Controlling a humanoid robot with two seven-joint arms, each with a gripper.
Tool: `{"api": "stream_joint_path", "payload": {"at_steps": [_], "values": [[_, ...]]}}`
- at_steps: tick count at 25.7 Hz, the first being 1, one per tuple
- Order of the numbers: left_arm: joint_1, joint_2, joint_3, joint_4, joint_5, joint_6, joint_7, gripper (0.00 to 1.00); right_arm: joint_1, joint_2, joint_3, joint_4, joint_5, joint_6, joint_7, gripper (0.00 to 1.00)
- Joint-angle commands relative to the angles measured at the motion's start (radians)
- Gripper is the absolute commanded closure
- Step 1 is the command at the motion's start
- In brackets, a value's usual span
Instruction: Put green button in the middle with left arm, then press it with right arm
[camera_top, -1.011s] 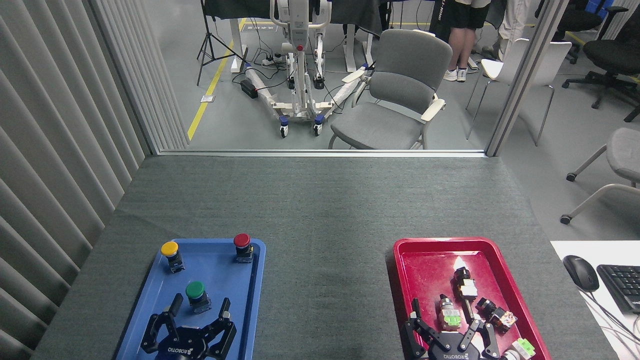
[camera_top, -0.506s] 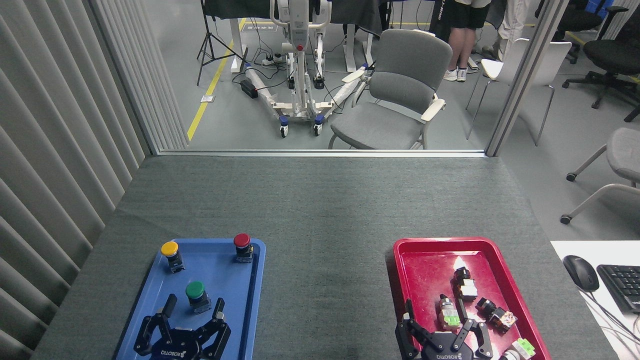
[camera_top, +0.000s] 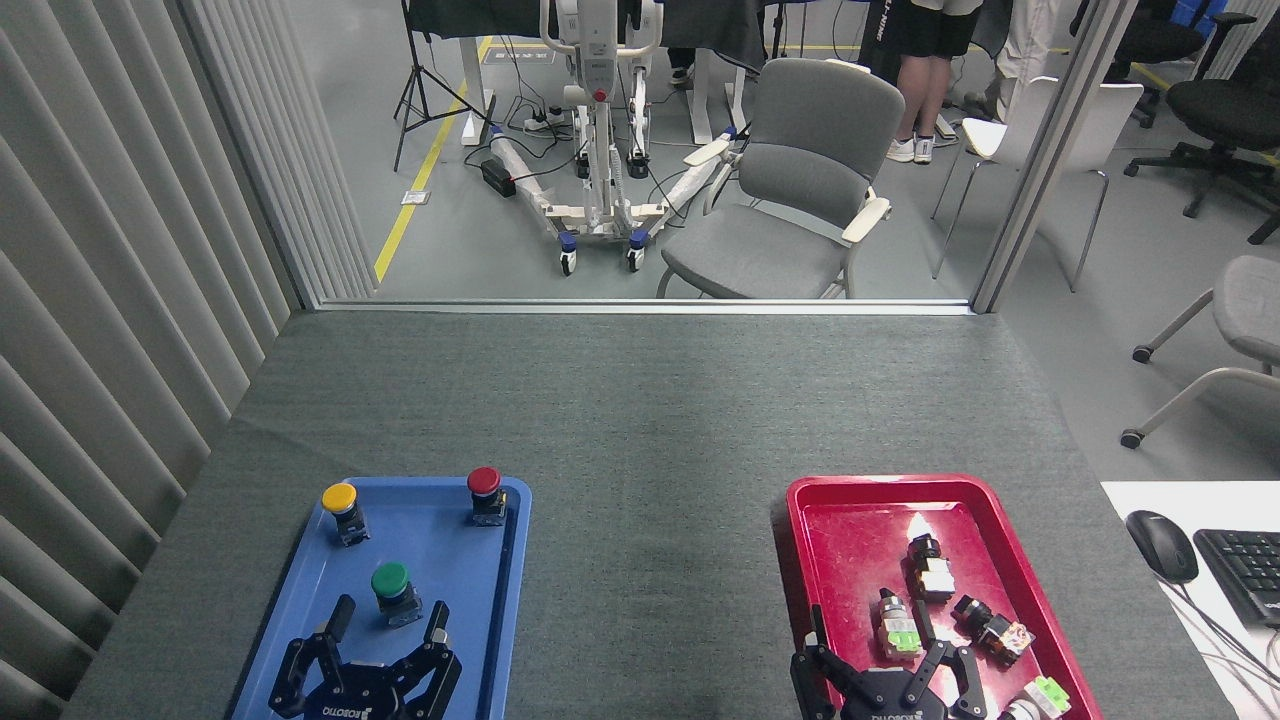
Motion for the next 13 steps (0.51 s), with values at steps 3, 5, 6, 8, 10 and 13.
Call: {"api": "stream_joint_path", "payload": {"at_steps": [3,5,6,8,10,13], "values": [[-0.002,0.0,0.0,0.0,0.0,0.0,-0.002,0.0,0.002,0.002,0.001,-0.001,-0.004,0.005,-0.003,0.0],[-0.002,0.001,0.0,0.002,0.0,0.0,-0.002,0.0,0.005,0.0,0.0,0.001,-0.004,0.005,-0.003,0.0],[-0.002,0.001,0.0,0.002,0.0,0.0,-0.002,0.0,0.005,0.0,-0.002,0.004,-0.004,0.005,-0.001,0.0],[-0.002,0.0,0.0,0.003,0.0,0.002,-0.002,0.0,0.004,0.003,-0.002,0.004,-0.004,0.005,-0.003,0.0],[-0.002,0.0,0.0,0.005,0.0,0.0,-0.002,0.0,0.002,0.008,-0.002,0.004,-0.004,0.004,-0.003,0.0],[-0.001,0.0,0.0,0.014,0.0,0.002,0.0,0.0,0.002,0.009,0.001,0.004,-0.004,0.004,-0.003,0.0]]}}
